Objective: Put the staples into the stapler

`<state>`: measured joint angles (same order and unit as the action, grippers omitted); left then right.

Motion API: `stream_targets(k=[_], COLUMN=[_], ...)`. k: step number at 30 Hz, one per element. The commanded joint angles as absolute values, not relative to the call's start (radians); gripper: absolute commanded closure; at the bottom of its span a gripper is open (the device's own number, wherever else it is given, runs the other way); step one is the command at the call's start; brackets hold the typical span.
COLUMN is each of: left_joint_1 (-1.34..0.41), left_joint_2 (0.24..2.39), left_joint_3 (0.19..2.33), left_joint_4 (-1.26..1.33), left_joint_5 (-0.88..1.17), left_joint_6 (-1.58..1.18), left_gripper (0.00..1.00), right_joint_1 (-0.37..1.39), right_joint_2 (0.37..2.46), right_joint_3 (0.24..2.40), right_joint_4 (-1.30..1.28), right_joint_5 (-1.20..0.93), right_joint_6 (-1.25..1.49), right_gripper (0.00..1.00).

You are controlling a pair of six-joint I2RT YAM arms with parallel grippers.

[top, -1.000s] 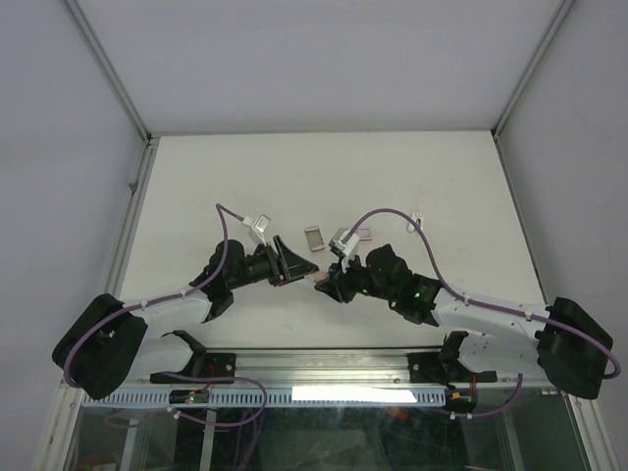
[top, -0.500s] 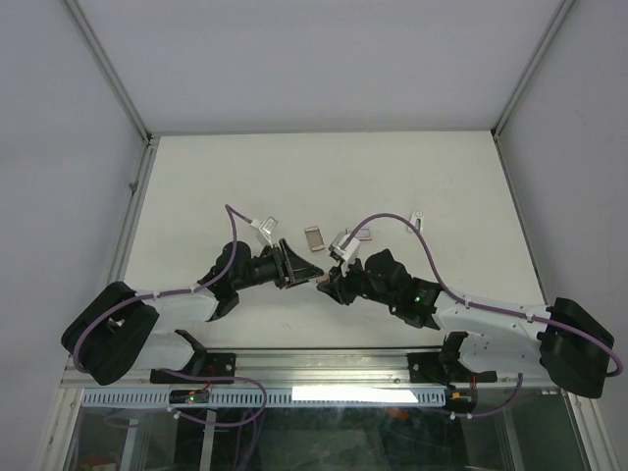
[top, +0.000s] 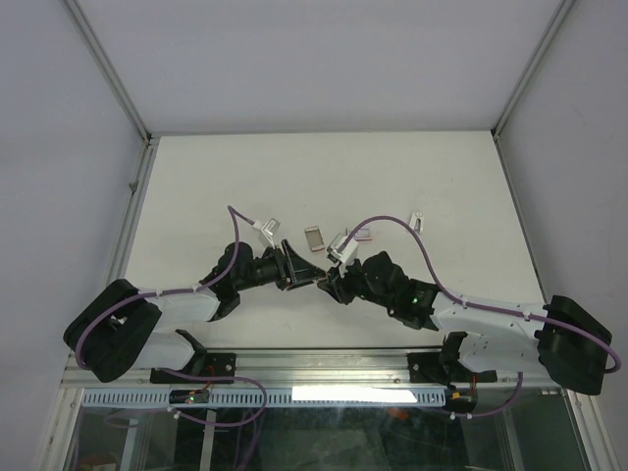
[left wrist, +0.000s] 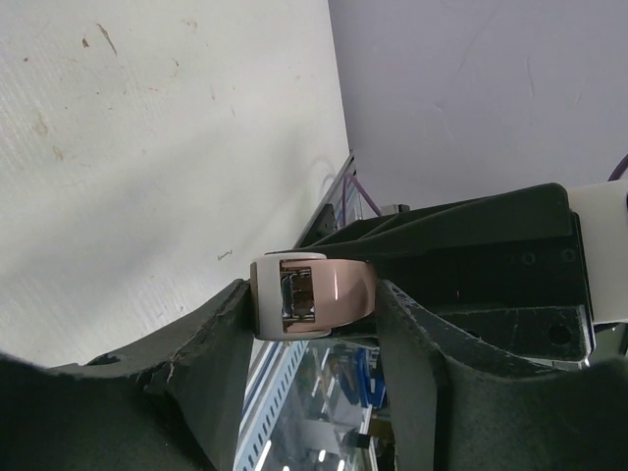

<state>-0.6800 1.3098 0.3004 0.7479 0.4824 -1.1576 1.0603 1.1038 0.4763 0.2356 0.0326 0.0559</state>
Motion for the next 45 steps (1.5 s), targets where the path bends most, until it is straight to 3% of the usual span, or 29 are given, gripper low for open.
stream_targets(k=[1, 9, 15, 18, 21, 26, 31, 38, 42, 45], left_joint_1=[-0.695, -0.696, -0.695, -0.695, -0.692, -0.693, -0.693, -0.693, -0.693, -0.692], left_joint_2=[1.304, 1.301, 1.277, 1.256, 1.234, 1.177, 1.110, 1.045, 1.022, 1.016], left_joint_3=[0.335, 0.330, 0.307, 0.305, 0.304, 0.288, 0.291, 0.293, 0.292, 0.293], left_joint_4=[0.795, 0.827, 0.884, 0.873, 0.860, 0.883, 0.878, 0.859, 0.869, 0.874], left_joint_5=[0.536, 0.521, 0.482, 0.463, 0.462, 0.456, 0.457, 0.492, 0.517, 0.530], left_joint_6=[-1.172, -1.188, -1.227, -1.210, -1.178, -1.137, -1.102, -1.060, -1.050, -1.049], left_gripper=[0.49, 0.68, 0.74, 0.79, 0.81, 0.83, 0.83, 0.84, 0.84, 0.84], right_joint_1=[1.065, 1.072, 1.072, 1.068, 1.041, 0.944, 0.858, 0.837, 0.837, 0.837], right_joint_2=[1.104, 1.104, 1.040, 0.973, 0.913, 0.912, 0.910, 0.978, 1.035, 1.039], right_joint_3=[0.503, 0.494, 0.496, 0.490, 0.513, 0.585, 0.540, 0.561, 0.593, 0.586], right_joint_4=[0.311, 0.314, 0.248, 0.212, 0.169, 0.108, 0.311, 0.381, 0.358, 0.382], right_joint_5=[0.091, 0.087, 0.025, 0.022, -0.016, -0.186, -0.410, -0.592, -0.662, -0.654], right_joint_6=[0.027, 0.031, 0.033, 0.050, 0.125, 0.340, 0.587, 0.654, 0.675, 0.686], right_gripper=[1.00, 0.98, 0.28, 0.13, 0.06, 0.04, 0.04, 0.05, 0.12, 0.31])
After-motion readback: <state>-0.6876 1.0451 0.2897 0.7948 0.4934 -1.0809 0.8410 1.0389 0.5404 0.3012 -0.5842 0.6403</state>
